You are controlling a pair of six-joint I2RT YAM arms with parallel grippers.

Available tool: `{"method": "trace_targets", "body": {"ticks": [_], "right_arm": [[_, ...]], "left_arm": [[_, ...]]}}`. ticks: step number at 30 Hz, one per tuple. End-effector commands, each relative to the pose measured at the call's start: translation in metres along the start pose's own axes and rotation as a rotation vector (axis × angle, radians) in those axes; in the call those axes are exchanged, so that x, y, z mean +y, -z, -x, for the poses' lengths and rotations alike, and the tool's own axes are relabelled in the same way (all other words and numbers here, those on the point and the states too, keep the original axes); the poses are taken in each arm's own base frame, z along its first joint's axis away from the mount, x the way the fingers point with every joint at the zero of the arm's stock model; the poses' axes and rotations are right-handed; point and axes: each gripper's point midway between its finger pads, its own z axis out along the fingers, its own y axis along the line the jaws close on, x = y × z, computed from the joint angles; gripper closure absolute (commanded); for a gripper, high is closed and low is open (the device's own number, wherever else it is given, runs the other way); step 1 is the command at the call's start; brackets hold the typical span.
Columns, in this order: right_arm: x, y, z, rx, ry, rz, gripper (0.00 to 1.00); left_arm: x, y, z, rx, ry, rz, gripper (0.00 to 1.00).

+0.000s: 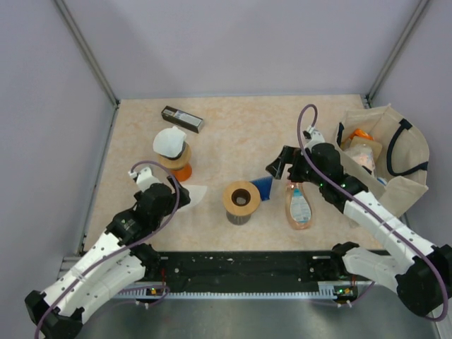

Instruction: Place the coffee filter in the dripper

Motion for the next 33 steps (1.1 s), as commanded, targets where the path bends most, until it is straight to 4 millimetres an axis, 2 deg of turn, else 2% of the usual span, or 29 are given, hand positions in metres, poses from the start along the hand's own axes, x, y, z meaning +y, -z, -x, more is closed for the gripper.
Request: {"method": "trace_targets", "body": {"ticks": [1,6,11,17,22,25,29,33], "right_arm": [[0.01,-0.003,0.033,-0.059,0.084,0.004,0.01],[0.016,-0.011,0.04,-0.05,0.112,0.021,0.01],[0.02,-0.023,0.039,-0.019,0.114,0.04,0.01],[0.022,-0.041,0.041,0.007,0.118,0.05,0.01],[0.032,-0.06,0.044,0.026,0.104,0.1,0.01],[0.038,-0.075,0.039,0.079,0.092,0.132,0.01],[0.04,-0.098,0.031,0.139,0.067,0.156,0.01],[0.043,-0.117,0.035,0.133,0.066,0.163,0.01]], "left_arm": [[0.011,-0.005,0.008,-0.038,0.035,0.076,0.01],[0.02,-0.015,0.003,0.001,0.062,0.115,0.01],[0.024,-0.03,-0.004,0.063,0.119,0.1,0.01],[0.041,-0.042,-0.006,0.088,0.144,0.147,0.01],[0.05,-0.05,-0.013,0.123,0.142,0.19,0.01],[0.05,-0.053,-0.013,0.138,0.139,0.196,0.01],[0.051,-0.059,-0.015,0.147,0.135,0.196,0.01],[0.054,-0.065,-0.02,0.165,0.145,0.201,0.01]]}}
